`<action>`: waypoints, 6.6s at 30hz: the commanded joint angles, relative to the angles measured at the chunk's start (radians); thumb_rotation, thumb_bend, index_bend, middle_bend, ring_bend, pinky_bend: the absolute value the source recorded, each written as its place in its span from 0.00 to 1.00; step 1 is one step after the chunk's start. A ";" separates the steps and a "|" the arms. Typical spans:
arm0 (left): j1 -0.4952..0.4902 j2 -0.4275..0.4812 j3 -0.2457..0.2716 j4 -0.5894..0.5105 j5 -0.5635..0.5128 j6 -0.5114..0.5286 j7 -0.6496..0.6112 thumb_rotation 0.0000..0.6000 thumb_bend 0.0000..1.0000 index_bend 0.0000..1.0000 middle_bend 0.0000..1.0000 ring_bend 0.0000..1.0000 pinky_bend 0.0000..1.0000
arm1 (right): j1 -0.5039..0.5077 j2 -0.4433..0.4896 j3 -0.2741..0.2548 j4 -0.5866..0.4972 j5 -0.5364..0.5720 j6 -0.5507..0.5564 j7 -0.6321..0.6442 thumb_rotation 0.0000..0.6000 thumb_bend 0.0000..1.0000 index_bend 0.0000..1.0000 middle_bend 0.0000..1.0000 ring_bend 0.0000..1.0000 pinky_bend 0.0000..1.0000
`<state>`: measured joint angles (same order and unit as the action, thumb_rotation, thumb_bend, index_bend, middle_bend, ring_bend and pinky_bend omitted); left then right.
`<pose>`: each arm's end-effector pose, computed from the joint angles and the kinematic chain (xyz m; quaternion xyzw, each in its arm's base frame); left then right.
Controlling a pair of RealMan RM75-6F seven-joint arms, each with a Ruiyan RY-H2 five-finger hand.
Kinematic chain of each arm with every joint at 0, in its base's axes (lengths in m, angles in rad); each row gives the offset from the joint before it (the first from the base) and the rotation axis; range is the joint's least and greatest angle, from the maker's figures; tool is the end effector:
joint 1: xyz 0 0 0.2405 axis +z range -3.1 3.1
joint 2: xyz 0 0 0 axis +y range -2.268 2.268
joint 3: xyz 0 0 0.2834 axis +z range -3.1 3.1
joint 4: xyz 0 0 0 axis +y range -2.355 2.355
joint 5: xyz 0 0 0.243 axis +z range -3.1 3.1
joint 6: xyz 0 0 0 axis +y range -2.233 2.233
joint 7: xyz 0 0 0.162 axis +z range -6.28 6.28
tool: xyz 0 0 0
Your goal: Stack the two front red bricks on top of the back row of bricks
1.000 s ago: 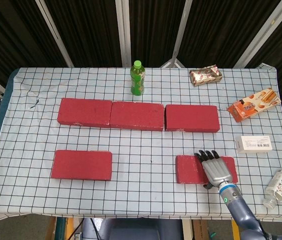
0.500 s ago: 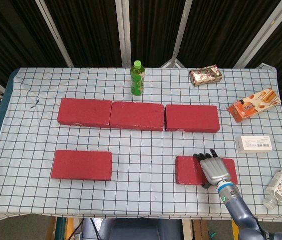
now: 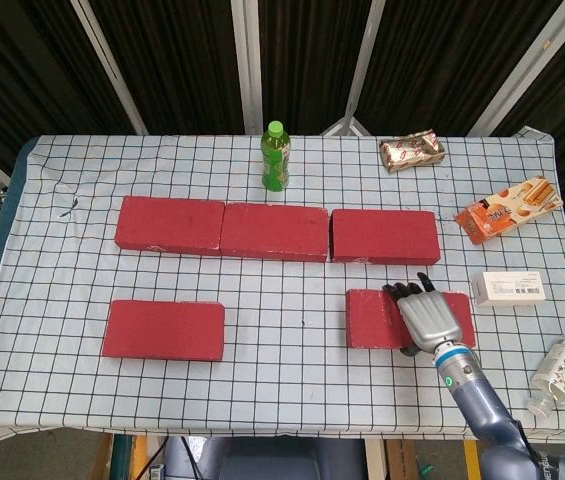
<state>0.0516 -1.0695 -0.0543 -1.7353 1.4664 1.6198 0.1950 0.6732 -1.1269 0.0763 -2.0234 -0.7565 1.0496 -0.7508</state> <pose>-0.3463 0.1558 0.1684 -0.5539 -0.3595 -0.3384 0.6704 -0.1991 -0.3145 0.0452 0.7579 -0.3948 0.2032 0.4780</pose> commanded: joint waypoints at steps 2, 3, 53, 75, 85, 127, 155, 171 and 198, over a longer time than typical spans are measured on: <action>-0.007 -0.007 -0.016 0.005 -0.033 -0.011 0.011 1.00 0.03 0.08 0.00 0.00 0.09 | 0.154 0.068 0.114 -0.039 0.216 -0.032 -0.075 1.00 0.19 0.26 0.27 0.24 0.00; -0.009 -0.011 -0.020 0.006 -0.045 -0.014 0.018 1.00 0.03 0.08 0.00 0.00 0.09 | 0.195 0.072 0.135 -0.030 0.270 -0.046 -0.092 1.00 0.19 0.26 0.27 0.24 0.00; -0.082 -0.096 -0.071 0.031 -0.220 -0.079 0.202 1.00 0.03 0.08 0.00 0.00 0.09 | 0.869 -0.391 -0.049 0.967 1.032 -0.598 -0.149 1.00 0.19 0.26 0.28 0.24 0.00; -0.076 -0.096 -0.077 0.033 -0.235 -0.056 0.204 1.00 0.03 0.08 0.00 0.00 0.09 | 0.916 -0.430 -0.128 1.046 1.044 -0.640 -0.074 1.00 0.19 0.26 0.28 0.24 0.00; -0.078 -0.098 -0.075 0.033 -0.237 -0.055 0.212 1.00 0.03 0.08 0.00 0.00 0.09 | 0.918 -0.453 -0.166 1.077 1.032 -0.665 -0.024 1.00 0.19 0.26 0.28 0.24 0.00; -0.079 -0.096 -0.070 0.030 -0.240 -0.050 0.209 1.00 0.03 0.08 0.00 0.00 0.09 | 1.051 -0.347 -0.334 0.909 1.026 -0.681 0.199 1.00 0.19 0.00 0.00 0.00 0.00; -0.098 -0.119 -0.017 0.110 -0.007 -0.032 0.024 1.00 0.07 0.04 0.00 0.02 0.24 | 0.052 0.172 -0.358 0.115 -0.317 0.466 0.692 1.00 0.19 0.00 0.00 0.00 0.00; -0.130 -0.126 -0.019 0.024 -0.050 -0.125 -0.024 1.00 0.00 0.00 0.00 0.00 0.00 | -0.355 0.005 -0.375 0.221 -0.531 0.694 0.623 1.00 0.19 0.00 0.00 0.00 0.00; -0.467 -0.011 -0.037 -0.261 -0.372 -0.638 0.312 1.00 0.00 0.00 0.00 0.00 0.00 | -0.513 0.068 -0.249 0.219 -0.652 0.620 0.694 1.00 0.19 0.00 0.00 0.00 0.00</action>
<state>-0.3929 -1.0649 -0.0894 -1.9935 1.1156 1.0015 0.4874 0.1628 -1.0597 -0.1766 -1.8028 -1.4088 1.6734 -0.0556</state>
